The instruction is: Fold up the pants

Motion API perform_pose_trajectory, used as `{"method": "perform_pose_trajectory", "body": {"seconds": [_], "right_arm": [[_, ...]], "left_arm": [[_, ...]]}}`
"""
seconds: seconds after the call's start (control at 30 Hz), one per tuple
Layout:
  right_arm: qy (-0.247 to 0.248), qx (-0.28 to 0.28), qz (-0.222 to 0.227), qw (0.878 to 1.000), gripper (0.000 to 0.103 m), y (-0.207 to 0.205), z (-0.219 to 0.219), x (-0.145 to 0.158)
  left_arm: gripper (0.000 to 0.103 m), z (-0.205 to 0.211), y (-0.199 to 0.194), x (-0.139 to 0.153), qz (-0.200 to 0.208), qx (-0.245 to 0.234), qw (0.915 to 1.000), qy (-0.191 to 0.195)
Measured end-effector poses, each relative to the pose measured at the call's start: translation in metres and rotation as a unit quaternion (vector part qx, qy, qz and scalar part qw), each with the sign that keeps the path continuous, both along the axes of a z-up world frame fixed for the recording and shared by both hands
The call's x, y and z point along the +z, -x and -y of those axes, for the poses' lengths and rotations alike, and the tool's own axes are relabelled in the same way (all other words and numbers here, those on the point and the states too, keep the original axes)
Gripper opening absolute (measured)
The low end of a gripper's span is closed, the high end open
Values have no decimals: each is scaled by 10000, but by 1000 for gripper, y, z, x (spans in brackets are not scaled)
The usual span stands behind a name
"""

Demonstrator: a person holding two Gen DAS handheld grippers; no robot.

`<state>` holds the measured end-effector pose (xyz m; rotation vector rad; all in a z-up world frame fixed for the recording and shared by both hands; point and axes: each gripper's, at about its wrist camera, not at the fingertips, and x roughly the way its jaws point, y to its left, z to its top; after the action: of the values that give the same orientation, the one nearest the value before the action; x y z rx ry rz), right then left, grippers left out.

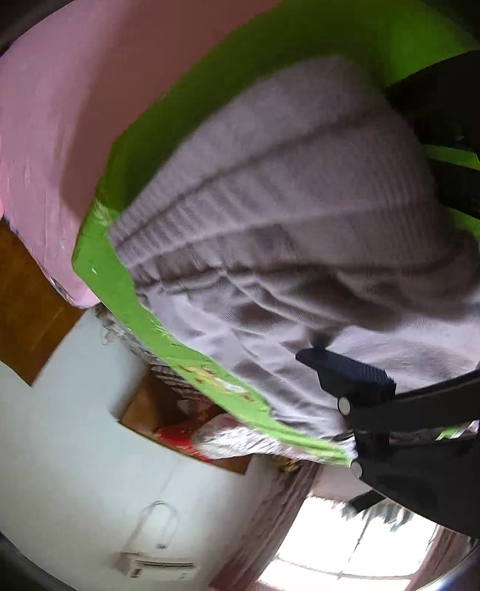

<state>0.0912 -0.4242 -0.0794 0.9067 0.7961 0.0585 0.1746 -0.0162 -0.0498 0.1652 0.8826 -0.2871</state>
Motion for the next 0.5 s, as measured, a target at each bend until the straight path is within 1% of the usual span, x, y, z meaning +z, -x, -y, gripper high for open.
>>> {"method": "perform_pose_trajectory", "body": {"seconds": [0.03,0.07,0.23,0.37,0.43,0.5], "right_arm": [[-83,-91,58,9999,54,0,2,-2],[-19,-186,92,9998,52,-2,3,-2],[-8,-387,69,9992,51,-9,3,-3],[29,-445,213,9988,43,-5,7,-7],[-183,-655,321,9972,41,1,10,-10],[-244,-843,382,9954,39,8,10,-10]], "left_arm": [[102,0,0,0,-14,-3,10000,21],[102,-1,-1,0,-27,-3,10000,42],[102,-1,0,1,-9,0,10000,33],[102,0,0,1,-24,1,10000,46],[102,1,0,1,-36,3,10000,38],[102,2,-1,1,-53,5,10000,47]]}}
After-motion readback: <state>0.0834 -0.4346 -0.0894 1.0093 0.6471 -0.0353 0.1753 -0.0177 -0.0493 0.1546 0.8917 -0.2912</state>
